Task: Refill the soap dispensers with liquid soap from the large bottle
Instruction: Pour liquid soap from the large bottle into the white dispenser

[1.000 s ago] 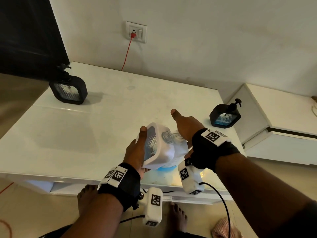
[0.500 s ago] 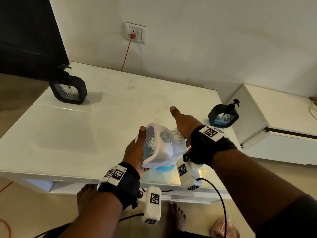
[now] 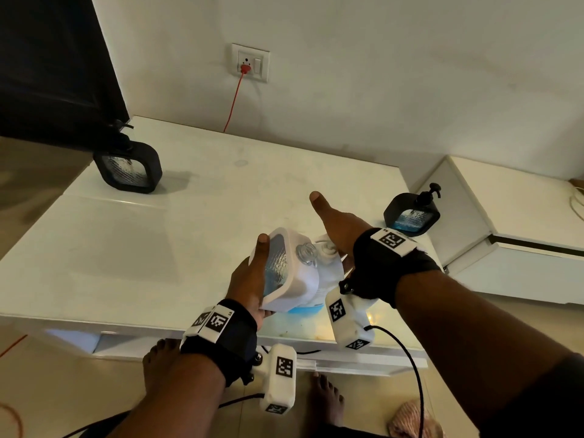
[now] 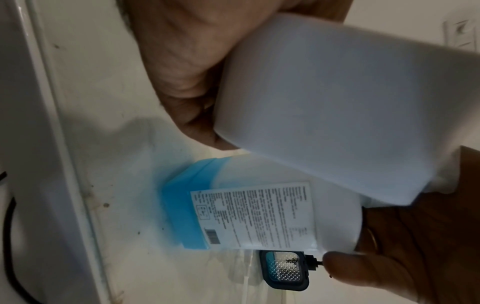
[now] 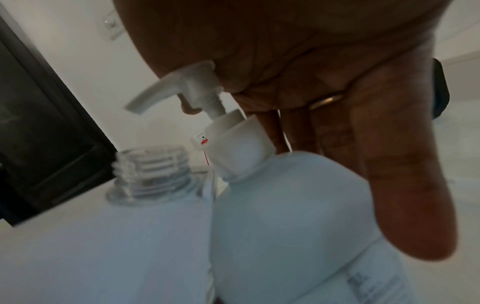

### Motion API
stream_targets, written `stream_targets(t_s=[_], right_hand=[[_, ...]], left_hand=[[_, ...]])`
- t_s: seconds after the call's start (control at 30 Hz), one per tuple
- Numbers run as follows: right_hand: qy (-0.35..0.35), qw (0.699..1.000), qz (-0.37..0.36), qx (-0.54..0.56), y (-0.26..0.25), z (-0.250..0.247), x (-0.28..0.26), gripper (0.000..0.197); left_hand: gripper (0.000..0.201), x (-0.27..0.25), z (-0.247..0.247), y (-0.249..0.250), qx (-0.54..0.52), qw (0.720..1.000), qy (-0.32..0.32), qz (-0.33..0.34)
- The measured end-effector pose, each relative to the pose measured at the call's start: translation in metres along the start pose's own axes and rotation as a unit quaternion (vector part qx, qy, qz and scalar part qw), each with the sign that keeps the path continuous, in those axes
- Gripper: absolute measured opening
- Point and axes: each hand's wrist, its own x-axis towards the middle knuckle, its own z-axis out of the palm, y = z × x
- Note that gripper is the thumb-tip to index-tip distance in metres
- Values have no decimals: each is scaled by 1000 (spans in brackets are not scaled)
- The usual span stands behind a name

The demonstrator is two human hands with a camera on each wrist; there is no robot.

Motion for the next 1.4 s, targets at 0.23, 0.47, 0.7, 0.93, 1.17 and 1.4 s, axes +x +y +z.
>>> stream_targets(t_s=[0.23, 0.47, 0.7, 0.93, 1.17, 1.4], right_hand=[[-1, 1000, 0, -5, -2, 2, -2, 96], [52, 998, 1, -41, 6, 7, 13, 71], [71, 995, 12, -69, 8, 8, 12, 59], [-33, 998, 21, 42, 1, -6, -4, 88], [-21, 999, 14, 37, 0, 3, -1, 85], [42, 999, 27, 9, 2, 7, 2, 72]], left_hand=[[81, -2, 2, 1, 1, 1000, 11, 2], [81, -4, 2, 1, 8, 1000, 9, 4], [86, -4, 1, 1, 15, 1000, 2, 15], [89, -5, -1, 2, 17, 1000, 2, 14], [82, -7, 1, 3, 19, 1000, 17, 19], [91, -10, 1, 3, 20, 1000, 12, 17]])
